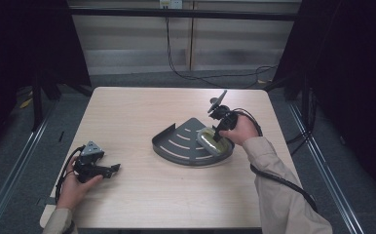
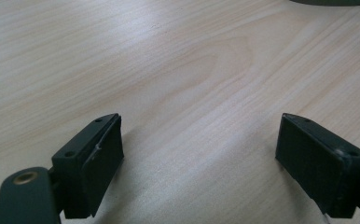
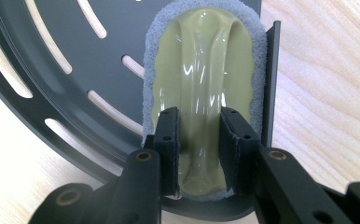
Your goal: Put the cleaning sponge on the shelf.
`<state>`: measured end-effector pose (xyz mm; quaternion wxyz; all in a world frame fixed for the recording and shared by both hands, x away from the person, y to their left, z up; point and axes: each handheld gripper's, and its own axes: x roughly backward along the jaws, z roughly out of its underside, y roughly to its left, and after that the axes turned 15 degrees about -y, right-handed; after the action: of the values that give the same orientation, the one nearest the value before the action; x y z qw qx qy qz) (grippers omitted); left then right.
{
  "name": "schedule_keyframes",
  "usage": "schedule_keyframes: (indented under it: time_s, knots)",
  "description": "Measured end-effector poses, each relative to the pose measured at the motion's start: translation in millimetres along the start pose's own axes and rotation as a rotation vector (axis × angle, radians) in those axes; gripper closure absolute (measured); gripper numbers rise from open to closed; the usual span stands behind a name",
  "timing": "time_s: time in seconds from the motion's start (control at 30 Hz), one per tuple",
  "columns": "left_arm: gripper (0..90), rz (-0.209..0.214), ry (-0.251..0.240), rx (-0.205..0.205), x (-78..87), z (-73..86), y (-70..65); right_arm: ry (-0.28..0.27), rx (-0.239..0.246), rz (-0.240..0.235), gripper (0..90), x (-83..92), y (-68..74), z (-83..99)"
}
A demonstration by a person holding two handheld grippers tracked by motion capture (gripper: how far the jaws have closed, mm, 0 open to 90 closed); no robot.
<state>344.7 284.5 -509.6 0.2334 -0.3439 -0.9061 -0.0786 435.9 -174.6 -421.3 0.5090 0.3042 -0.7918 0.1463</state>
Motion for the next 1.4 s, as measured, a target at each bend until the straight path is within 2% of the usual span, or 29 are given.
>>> schedule_keyframes:
  time_s: [0.57, 0.7, 0.73, 0.77, 0.87, 0.9, 0.93, 1.1, 1.4]
  knots:
    - [14.4, 0.0, 0.0, 0.0, 0.0, 0.0, 0.0, -0.027, -0.007, 0.011, 65.9, 0.9, -0.9, 3.3]
    - [14.4, 0.0, 0.0, 0.0, 0.0, 0.0, 0.0, -0.031, -0.001, 0.02, 59.0, 1.7, -0.7, 3.1]
    - [14.4, 0.0, 0.0, 0.0, 0.0, 0.0, 0.0, -0.038, -0.01, 0.023, 53.1, 2.8, -0.4, 3.1]
    - [14.4, 0.0, 0.0, 0.0, 0.0, 0.0, 0.0, -0.038, -0.01, 0.023, 53.1, 2.8, -0.4, 3.1]
    - [14.4, 0.0, 0.0, 0.0, 0.0, 0.0, 0.0, -0.051, -0.014, 0.035, 44.0, 5.1, 0.5, 3.5]
    - [14.4, 0.0, 0.0, 0.0, 0.0, 0.0, 0.0, -0.051, -0.014, 0.035, 44.0, 5.1, 0.5, 3.5]
    - [14.4, 0.0, 0.0, 0.001, 0.0, 0.0, 0.0, -0.064, -0.011, 0.042, 38.7, 6.2, -0.4, 4.3]
    - [14.4, 0.002, 0.005, -0.006, 0.3, -0.2, 0.4, -0.089, -0.016, 0.047, 32.2, 9.0, -0.8, 6.6]
    - [14.4, 0.002, 0.005, -0.006, 0.3, -0.2, 0.4, -0.106, 0.006, 0.039, 28.0, 15.5, 4.2, 10.7]
